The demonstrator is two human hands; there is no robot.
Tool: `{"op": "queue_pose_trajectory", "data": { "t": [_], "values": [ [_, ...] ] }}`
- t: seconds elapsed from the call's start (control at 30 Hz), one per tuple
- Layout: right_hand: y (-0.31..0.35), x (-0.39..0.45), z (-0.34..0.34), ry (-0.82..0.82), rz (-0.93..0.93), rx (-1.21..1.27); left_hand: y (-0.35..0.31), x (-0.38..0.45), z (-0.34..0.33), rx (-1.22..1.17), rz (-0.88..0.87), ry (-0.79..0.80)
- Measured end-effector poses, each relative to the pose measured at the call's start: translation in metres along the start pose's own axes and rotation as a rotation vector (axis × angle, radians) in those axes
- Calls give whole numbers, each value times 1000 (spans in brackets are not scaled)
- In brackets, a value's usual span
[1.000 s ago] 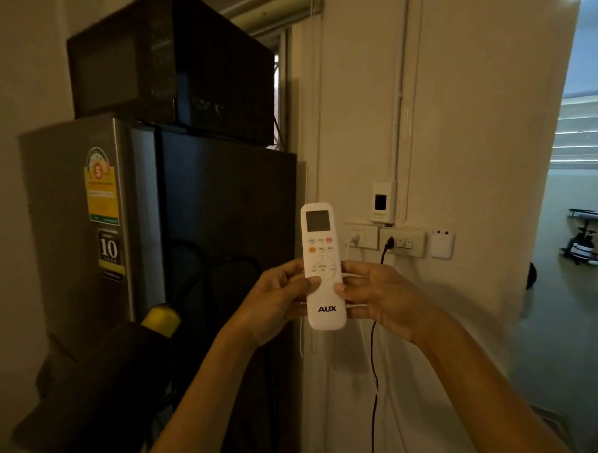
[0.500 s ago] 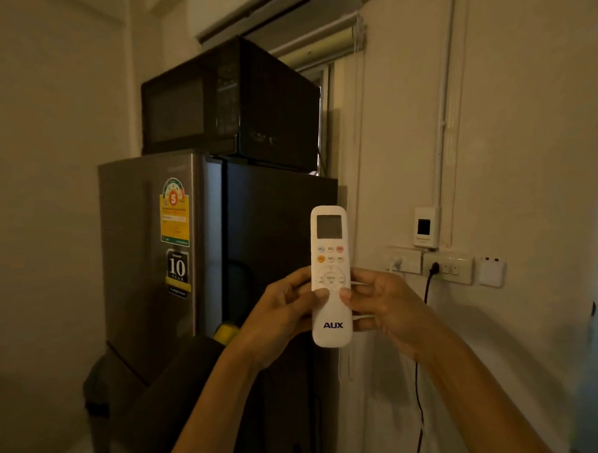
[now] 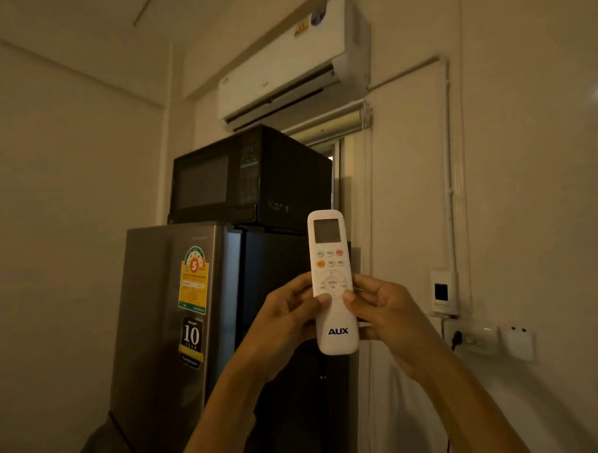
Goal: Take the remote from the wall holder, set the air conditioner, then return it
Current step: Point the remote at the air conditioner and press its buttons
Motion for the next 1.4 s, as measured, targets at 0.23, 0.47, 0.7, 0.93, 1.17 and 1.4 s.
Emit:
{"op": "queue_pose_trajectory", "data": {
  "t": [0.23, 0.47, 0.7, 0.93, 1.17, 1.4],
  "values": [
    [24, 34, 15, 0, 45, 41, -40, 29, 5, -5, -13, 88],
    [40, 59, 27, -15, 77, 62, -69, 53, 4, 39, -27, 121],
    [54, 75, 35, -35, 112, 49, -89, 66, -1, 34, -56, 117],
    [67, 85, 40, -18, 131, 45, -105, 71, -3, 46, -84, 116],
    [75, 91, 42, -12, 140, 30, -112, 76, -3, 28, -96, 128],
    [75, 95, 43, -13, 151, 21, -111, 81, -2, 24, -89, 115]
  ]
}}
Point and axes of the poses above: each hand's wrist, its own x-axis towards the middle knuckle, its own z-axis out of the back of the hand, y = z × x, the point moved 1 cm from there along x, towards the middle knuckle, and after that the axes turned 11 degrees about z, right-handed, at the moved point
